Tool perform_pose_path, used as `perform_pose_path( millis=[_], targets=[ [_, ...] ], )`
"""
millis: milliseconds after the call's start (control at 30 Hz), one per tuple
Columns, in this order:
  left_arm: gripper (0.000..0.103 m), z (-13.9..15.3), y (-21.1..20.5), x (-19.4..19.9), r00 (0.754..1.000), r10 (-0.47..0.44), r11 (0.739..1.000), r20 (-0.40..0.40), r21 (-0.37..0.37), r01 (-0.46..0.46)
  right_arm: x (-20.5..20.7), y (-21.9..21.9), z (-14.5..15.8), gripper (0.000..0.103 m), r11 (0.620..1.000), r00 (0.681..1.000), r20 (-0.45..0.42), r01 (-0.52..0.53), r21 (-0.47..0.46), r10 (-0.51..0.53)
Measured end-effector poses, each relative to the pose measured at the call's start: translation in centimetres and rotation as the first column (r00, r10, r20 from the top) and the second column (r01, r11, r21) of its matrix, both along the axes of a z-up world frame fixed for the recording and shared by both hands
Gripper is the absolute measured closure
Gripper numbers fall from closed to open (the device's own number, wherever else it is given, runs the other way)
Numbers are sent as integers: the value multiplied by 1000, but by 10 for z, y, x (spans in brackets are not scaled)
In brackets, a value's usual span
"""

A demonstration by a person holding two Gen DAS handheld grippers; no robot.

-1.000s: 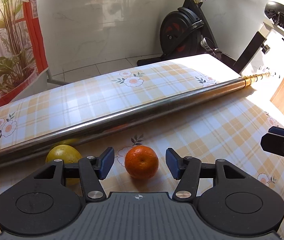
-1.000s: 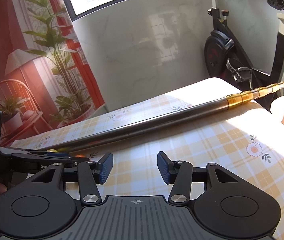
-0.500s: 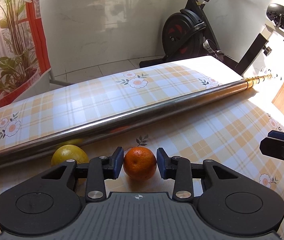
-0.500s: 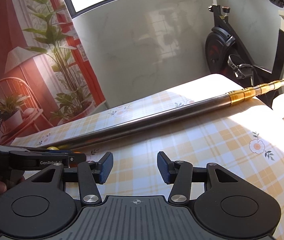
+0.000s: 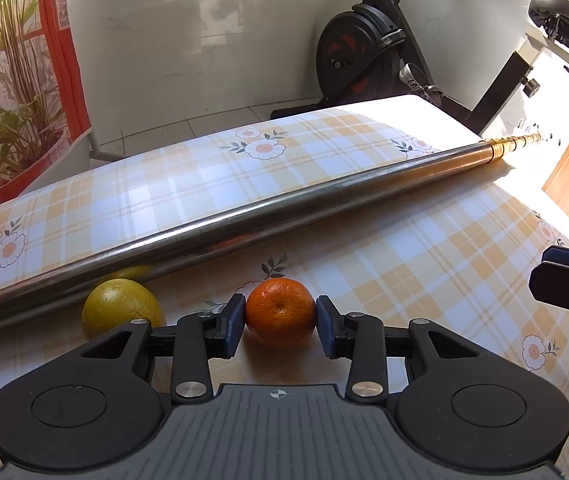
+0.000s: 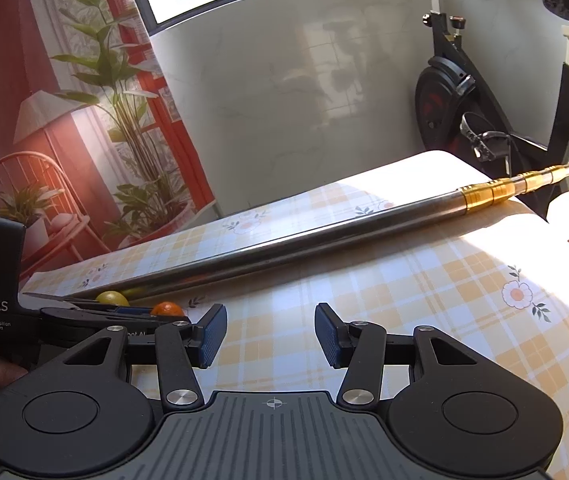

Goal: Organize fruits
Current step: 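Close the left tool on the last mandarin and lift it, then grasp the yellow lemon with the right tool while the left tool holds the mandarin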

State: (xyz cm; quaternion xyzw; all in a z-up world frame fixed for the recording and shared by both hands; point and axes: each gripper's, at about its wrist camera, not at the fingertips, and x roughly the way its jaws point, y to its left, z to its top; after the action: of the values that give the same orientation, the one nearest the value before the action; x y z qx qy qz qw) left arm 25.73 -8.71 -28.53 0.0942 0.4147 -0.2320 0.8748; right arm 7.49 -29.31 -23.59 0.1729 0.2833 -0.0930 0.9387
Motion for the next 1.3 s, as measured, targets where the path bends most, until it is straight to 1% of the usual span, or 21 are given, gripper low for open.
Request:
perform_pose_path(
  millis=[167,233,333,400,500,567,667,733,867,933,1000,1067,1133,1200,1300],
  targets=[
    [63,11,6,-10,1000,12,1000,26,-23,-11,-2,0,0,57,1000,1000,-5,0,1,0],
    [63,19,14,-16,999,20,999,40,-48,-19,-2,1,1,57,1000,1000,-4,-6,3,6],
    [63,36,34,-34,996,58,995,65,-91,-52,0,5,3,57,1000,1000,-2,-20,8,20],
    [63,45,48,-46,993,86,991,81,-106,-77,3,9,5,57,999,999,-2,-40,13,40],
    [63,59,73,-70,981,145,986,132,-105,-132,10,17,8,57,997,997,-11,-77,8,77],
    [63,68,89,-85,971,189,979,149,-106,-175,17,25,12,57,994,994,-17,-110,-1,110],
    [63,79,115,-103,951,265,958,157,-157,-241,28,38,19,57,987,987,-19,-159,-15,159],
    [63,85,132,-113,934,322,938,157,-184,-293,37,50,24,57,980,980,-22,-196,-19,196],
    [63,95,158,-126,900,411,901,147,-215,-377,56,78,34,57,960,961,-37,-276,-42,274],
    [63,97,169,-128,889,439,889,132,-211,-407,66,93,37,57,948,949,-46,-314,-58,311],
    [63,98,179,-128,880,461,875,116,-223,-429,77,109,40,57,933,936,-57,-352,-81,348],
    [63,97,183,-129,873,473,870,122,-223,-440,89,123,41,57,918,924,-63,-382,-103,377],
    [63,98,186,-132,865,479,870,148,-210,-446,102,136,39,57,906,915,-73,-404,-127,398],
    [63,97,189,-135,862,479,871,163,-208,-445,120,150,34,57,885,899,-120,-436,-161,421],
    [63,92,194,-131,863,483,866,147,-230,-445,139,164,24,57,865,883,-178,-463,-190,434]
  ],
)
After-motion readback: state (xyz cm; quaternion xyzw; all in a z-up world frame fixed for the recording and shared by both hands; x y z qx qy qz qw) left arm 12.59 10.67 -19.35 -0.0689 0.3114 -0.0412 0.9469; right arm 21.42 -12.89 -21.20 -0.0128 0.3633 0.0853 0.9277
